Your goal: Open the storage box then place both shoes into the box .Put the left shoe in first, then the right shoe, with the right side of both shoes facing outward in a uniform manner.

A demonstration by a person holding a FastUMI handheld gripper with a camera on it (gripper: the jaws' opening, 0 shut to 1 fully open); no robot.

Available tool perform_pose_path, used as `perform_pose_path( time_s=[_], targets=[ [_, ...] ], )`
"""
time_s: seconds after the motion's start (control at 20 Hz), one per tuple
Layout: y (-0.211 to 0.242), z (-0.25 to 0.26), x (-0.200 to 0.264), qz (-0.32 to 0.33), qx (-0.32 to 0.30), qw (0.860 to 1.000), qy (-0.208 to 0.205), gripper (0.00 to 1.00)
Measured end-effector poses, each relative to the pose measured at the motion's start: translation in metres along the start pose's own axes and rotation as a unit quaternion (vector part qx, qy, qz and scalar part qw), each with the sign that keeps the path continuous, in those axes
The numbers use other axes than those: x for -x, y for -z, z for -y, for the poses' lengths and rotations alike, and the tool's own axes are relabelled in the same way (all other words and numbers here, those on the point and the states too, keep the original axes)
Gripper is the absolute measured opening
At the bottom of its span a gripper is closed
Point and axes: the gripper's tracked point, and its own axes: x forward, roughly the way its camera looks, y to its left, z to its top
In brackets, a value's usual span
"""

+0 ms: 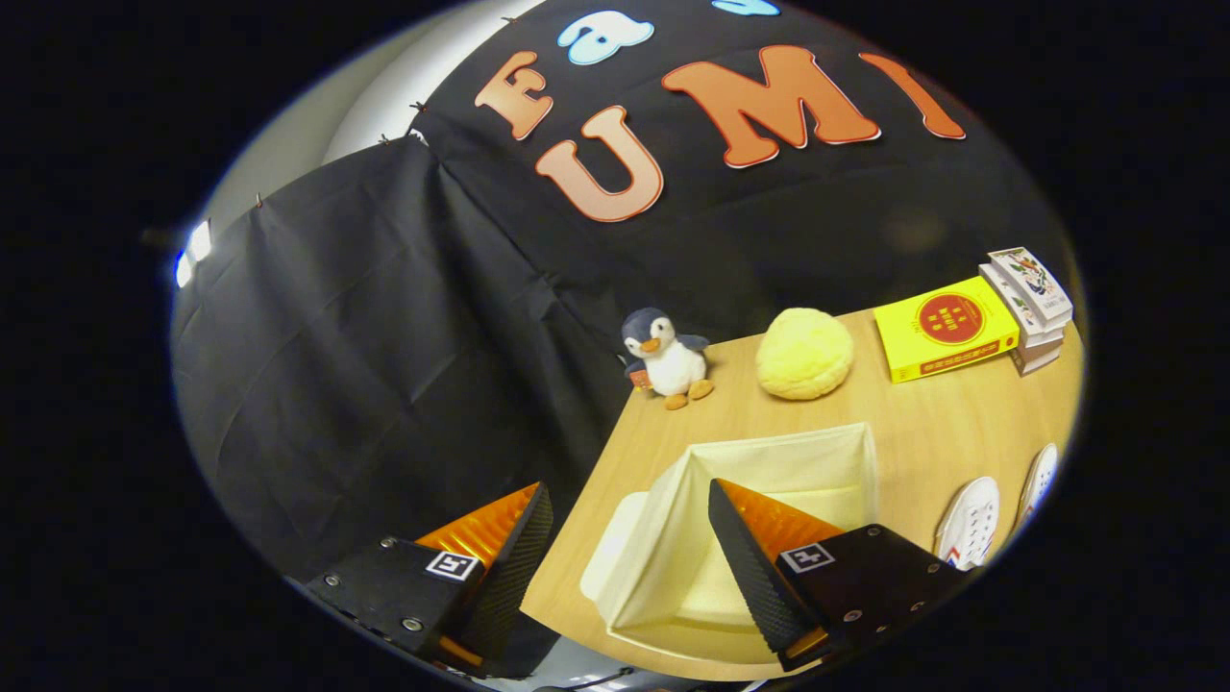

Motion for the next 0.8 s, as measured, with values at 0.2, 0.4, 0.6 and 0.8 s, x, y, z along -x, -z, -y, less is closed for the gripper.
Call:
perform_pose_path(
  time_s=[0.2, 0.4, 0.6, 0.8],
  targets=[
    [-0.007, 0.062, 0.029, 0.031, 0.034, 0.997, 0.066, 0.98],
    [-0.007, 0.124, 0.063, 0.051, 0.051, 0.989, 0.128, 0.98],
    [0.011, 0.186, 0.091, 0.048, 0.045, 0.981, 0.181, 0.98],
    [0.041, 0.237, 0.113, 0.021, 0.058, 0.97, 0.233, 0.98]
  ],
)
